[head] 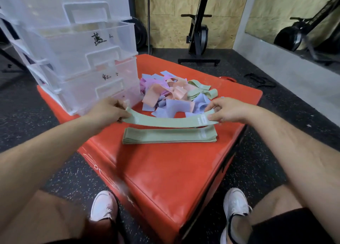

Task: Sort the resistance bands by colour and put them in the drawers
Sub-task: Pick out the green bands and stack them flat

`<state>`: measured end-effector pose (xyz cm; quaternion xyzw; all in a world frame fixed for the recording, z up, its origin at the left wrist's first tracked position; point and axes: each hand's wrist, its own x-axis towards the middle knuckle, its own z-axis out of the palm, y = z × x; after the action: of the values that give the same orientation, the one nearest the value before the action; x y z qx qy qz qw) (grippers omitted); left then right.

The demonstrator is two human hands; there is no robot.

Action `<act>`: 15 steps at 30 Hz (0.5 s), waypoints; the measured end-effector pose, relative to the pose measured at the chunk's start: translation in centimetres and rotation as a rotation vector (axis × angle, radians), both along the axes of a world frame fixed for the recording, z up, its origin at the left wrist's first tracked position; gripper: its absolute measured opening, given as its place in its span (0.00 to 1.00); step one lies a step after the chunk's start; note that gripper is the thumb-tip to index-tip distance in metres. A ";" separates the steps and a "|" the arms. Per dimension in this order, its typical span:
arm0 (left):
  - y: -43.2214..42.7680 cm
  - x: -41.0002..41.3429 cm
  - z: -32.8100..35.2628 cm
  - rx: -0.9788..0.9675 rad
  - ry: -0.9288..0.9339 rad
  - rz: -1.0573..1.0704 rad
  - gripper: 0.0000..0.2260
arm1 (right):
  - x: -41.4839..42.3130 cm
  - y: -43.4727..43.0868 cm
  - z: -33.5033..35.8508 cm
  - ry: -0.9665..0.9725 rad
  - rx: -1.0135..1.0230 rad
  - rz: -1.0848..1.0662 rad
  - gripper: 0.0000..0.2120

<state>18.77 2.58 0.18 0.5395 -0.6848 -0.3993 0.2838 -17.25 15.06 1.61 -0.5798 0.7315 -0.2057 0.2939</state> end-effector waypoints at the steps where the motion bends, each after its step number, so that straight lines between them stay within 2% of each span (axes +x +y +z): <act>1: 0.3 0.4 -0.5 -0.009 -0.045 -0.023 0.08 | 0.2 0.2 -0.3 0.057 -0.006 0.010 0.09; 4: 0.8 1.0 -1.9 -0.041 -0.136 -0.079 0.11 | 0.6 0.6 -1.5 0.199 -0.033 0.024 0.11; 10: 1.5 0.6 -3.3 -0.217 -0.424 -0.192 0.09 | 1.1 1.5 -3.2 0.288 -0.027 0.085 0.09; 15: 1.1 0.6 -3.9 -0.356 -0.532 -0.264 0.10 | 1.5 1.6 -3.9 0.413 -0.015 0.112 0.08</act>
<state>19.35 3.69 -3.77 0.4736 -0.8575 -0.1524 0.1309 -15.78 16.71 -2.26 -0.6516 0.7413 -0.0712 0.1443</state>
